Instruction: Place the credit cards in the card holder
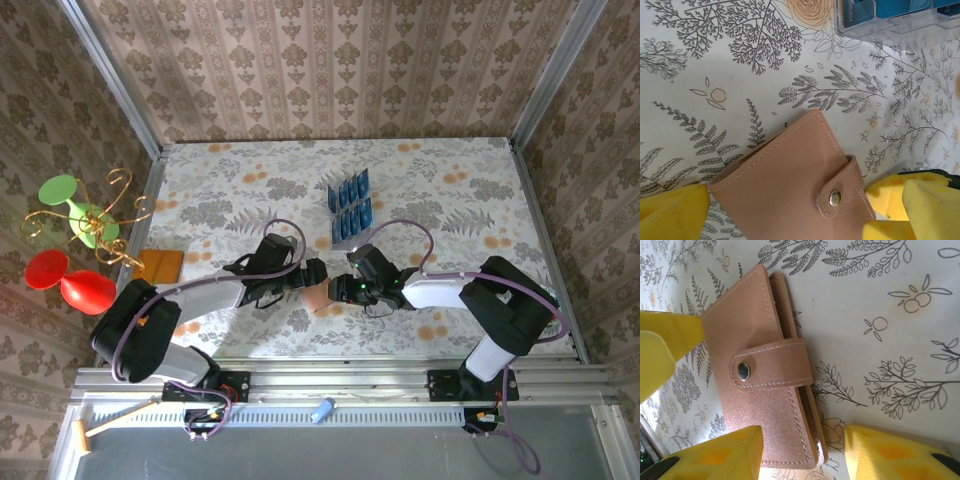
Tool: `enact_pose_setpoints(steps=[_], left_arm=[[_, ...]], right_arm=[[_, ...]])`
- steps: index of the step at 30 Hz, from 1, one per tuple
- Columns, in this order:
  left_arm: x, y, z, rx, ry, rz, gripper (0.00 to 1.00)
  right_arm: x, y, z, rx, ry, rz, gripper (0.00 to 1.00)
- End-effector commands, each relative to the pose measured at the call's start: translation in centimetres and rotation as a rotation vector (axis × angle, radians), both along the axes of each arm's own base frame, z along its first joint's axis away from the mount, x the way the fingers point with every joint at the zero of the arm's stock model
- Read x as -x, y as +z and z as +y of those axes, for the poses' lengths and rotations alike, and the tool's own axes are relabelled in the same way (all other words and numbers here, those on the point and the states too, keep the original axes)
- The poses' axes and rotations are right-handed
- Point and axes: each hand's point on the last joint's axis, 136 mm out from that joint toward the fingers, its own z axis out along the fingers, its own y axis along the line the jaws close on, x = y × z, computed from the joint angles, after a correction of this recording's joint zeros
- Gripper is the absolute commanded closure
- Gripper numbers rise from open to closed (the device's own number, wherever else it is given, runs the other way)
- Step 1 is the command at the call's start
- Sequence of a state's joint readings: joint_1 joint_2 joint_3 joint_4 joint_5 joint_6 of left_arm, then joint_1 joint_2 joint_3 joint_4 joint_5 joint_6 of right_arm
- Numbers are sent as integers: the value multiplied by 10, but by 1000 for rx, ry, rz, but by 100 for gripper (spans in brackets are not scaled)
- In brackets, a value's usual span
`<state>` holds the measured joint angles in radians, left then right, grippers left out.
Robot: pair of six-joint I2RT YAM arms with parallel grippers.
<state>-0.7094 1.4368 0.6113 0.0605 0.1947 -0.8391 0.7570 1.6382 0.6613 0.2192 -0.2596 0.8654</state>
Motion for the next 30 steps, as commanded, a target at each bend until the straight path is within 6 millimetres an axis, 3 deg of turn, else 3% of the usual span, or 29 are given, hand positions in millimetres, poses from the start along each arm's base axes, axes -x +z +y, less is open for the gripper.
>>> enact_pose_setpoints(steps=[1,8,16,22,30], left_arm=[[-10,13,-13,35,0,-37,0],[-9,11,-19,33,-8,-40,0],[-5,8,-18,29,-8,-41,0],[-13,21,-13,2,-16,-73,0],[-43,64,23,40,33,-121,0]], right_arm=[[6,-7,15,-59,20,30,52],[7,-8,23,-90,20,39,64],[5,-5,24,-99,13,34,99],[-3,12,20,-121,2,12,100],[-15,67,7,-156,-4,-80,100]])
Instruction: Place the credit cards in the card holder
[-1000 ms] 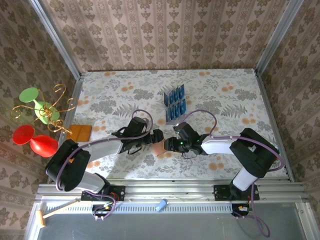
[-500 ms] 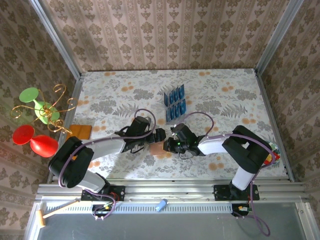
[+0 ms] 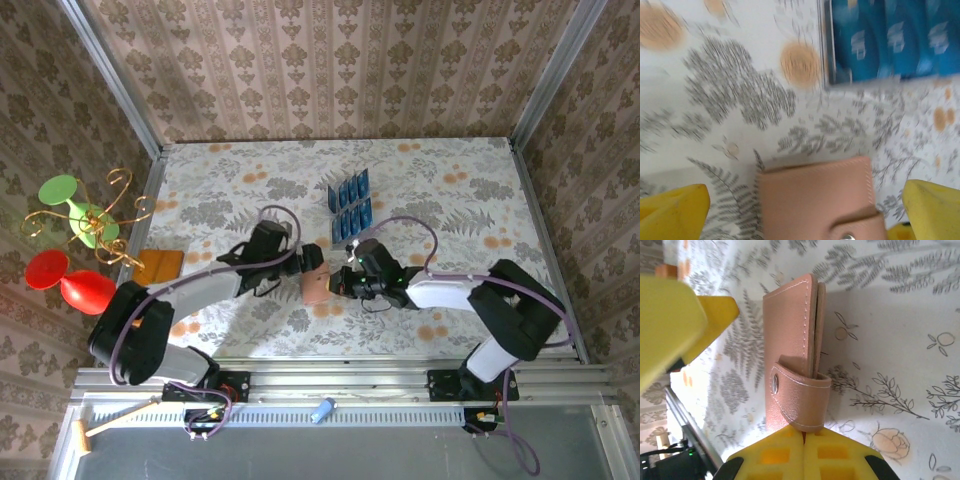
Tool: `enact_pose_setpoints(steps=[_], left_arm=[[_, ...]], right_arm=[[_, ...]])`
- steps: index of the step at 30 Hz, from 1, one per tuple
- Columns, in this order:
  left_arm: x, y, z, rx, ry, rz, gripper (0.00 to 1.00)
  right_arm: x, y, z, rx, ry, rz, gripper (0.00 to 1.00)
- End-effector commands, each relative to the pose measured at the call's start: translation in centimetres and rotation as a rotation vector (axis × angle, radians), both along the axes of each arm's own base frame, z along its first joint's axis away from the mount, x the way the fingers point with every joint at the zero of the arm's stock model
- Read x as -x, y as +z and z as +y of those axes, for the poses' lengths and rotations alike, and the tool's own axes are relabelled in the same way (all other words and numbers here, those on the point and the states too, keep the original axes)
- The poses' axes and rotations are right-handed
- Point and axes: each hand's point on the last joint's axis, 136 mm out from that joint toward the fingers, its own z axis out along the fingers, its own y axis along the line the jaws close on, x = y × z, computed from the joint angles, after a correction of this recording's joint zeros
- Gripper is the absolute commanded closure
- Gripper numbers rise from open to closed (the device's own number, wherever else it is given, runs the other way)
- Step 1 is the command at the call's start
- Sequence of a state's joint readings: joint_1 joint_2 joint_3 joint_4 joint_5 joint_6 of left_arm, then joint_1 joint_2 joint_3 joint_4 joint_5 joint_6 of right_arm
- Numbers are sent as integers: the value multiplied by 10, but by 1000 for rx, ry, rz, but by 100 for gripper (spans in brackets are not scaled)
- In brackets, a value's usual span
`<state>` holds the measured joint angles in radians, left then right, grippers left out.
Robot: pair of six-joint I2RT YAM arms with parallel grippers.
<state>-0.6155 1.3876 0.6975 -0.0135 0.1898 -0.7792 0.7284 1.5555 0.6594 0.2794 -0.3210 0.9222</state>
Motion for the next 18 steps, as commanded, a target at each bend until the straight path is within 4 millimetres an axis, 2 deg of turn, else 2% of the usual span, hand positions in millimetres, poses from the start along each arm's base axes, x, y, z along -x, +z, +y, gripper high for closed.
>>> enact_pose_setpoints(steps=[1,5,7,13,18], left_arm=[[-11,33,12,49,-15,-45,0],[-24,61,24,163,0,-71,0],[-29,75,25,228,-6,-87,0],[-37,104,12,383,-55,-109,1],[-48,113,2,477,-53,-112,8]], right_arm=[[-5,32,-4,-16,11,-55,100],[-12,57,-13,-55,-13,-86,100],[-16,81,-17,-103,-29,-124,100],[-29,123,-21,-208,-62,-169,100],[-39,145,-10,-287,-58,-176,100]])
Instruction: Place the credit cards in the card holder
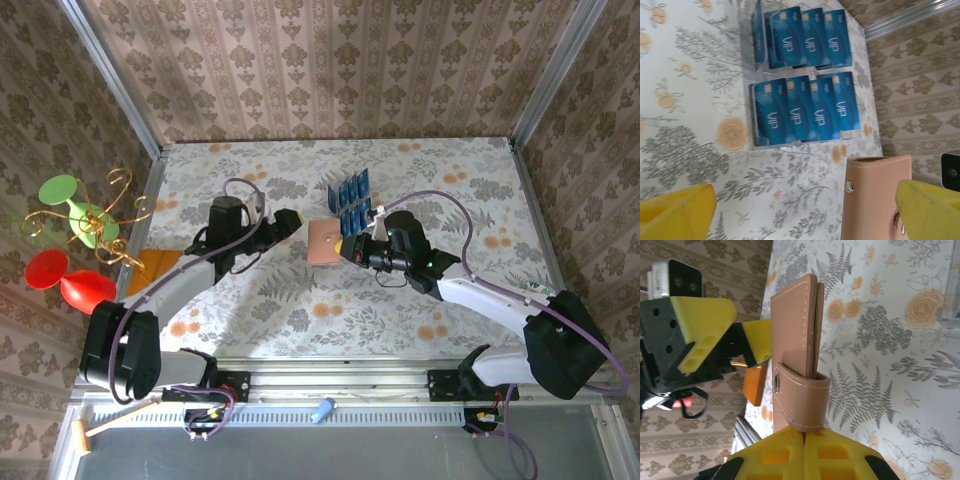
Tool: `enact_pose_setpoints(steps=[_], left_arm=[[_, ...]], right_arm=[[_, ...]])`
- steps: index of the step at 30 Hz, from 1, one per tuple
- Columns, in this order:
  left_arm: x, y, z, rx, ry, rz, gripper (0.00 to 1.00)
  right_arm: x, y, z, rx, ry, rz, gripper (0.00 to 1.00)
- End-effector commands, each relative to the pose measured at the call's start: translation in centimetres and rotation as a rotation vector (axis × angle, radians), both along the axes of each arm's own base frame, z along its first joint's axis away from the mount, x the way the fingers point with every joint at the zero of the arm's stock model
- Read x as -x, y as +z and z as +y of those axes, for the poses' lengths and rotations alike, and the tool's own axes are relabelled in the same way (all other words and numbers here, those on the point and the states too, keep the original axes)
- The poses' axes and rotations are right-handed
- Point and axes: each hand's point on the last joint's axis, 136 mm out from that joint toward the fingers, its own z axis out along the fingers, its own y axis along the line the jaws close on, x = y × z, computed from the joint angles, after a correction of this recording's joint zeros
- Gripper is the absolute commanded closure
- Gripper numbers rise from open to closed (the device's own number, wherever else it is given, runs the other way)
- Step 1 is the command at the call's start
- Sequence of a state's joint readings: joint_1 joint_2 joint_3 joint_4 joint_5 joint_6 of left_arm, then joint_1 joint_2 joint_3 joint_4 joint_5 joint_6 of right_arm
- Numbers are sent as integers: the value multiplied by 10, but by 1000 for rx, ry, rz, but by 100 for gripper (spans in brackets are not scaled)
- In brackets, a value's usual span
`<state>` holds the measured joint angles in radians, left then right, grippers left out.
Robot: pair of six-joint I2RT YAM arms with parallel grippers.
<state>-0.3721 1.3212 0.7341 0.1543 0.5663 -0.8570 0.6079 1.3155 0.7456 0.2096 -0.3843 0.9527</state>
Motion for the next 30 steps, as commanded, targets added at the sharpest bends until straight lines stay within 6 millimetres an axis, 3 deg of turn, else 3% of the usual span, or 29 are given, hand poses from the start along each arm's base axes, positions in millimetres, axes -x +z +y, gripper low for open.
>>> enact_pose_setpoints(steps=[1,8,11,30], left_arm=[[-9,31,-16,130,-44,-43,9],[-14,35,-26,176,-59,-44,17],[-16,36,-27,190,-55,-47,20],[-16,35,-40,221,-85,-42,48]], right_arm=[[-8,31,15,-98,30,-24,100],[-16,41,24,-168,32,-22,100],[-19,28,27,-158,33,6,100],[-19,24,33,-181,47,24,100]])
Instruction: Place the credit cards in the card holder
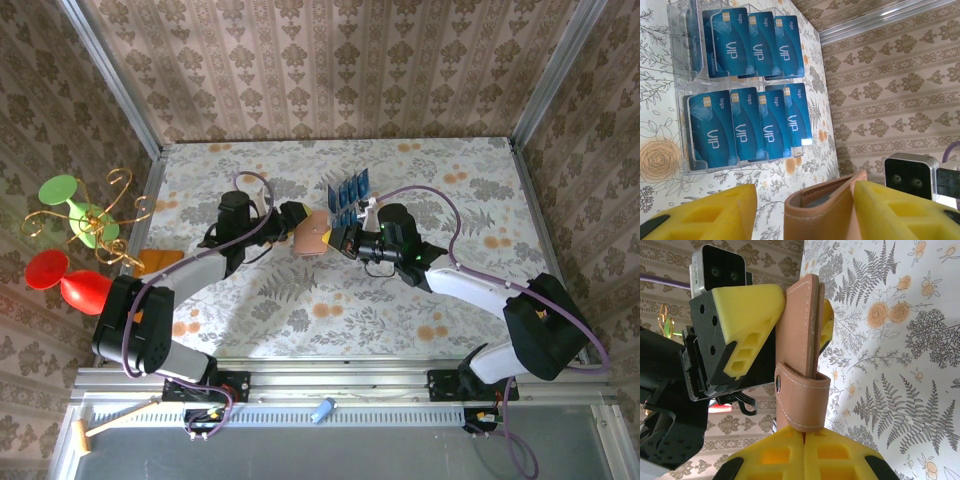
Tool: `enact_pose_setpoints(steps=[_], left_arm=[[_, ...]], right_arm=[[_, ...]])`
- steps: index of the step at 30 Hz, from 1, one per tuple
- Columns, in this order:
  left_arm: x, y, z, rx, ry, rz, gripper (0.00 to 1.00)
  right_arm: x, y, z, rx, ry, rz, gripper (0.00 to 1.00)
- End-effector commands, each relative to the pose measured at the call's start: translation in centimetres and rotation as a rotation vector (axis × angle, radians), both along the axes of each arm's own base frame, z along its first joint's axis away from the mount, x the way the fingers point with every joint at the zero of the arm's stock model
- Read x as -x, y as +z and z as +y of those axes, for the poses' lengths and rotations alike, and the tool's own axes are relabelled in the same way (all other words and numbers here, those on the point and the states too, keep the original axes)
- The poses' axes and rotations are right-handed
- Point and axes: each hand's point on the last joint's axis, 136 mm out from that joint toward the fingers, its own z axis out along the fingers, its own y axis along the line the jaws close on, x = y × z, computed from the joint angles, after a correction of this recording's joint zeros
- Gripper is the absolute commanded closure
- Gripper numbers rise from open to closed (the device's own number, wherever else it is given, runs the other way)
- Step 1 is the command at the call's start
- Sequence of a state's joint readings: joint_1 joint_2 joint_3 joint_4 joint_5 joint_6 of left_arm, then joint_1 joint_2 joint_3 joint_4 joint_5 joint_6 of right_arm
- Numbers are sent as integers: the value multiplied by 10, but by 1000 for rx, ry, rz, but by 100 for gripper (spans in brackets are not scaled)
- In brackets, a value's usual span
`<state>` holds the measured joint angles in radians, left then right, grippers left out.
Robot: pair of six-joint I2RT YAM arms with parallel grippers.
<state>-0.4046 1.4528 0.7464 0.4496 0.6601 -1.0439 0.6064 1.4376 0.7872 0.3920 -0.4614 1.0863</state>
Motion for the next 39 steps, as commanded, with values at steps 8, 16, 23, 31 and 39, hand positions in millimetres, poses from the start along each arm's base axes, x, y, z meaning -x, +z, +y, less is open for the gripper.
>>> enact_pose_setpoints(steps=[8,16,23,31,39], left_arm=[[-1,22,-7,47,-27,-61,74],[0,14,-6,43,-20,-57,100],[3,-4,-1,-9,23,-60,100],[19,-10,-11,-117,13,-88,100],[21,-3,-16,-114,13,-96,100]], right_arm=[[-3,5,7,-28,17,-2,100],[-1,-13,-2,81,-1,32,46],[10,-26,-40,434,-93,7,27],[12,-29,-25,713,-56,-65,21],[6,-39,-10,829,-34,-93,21]])
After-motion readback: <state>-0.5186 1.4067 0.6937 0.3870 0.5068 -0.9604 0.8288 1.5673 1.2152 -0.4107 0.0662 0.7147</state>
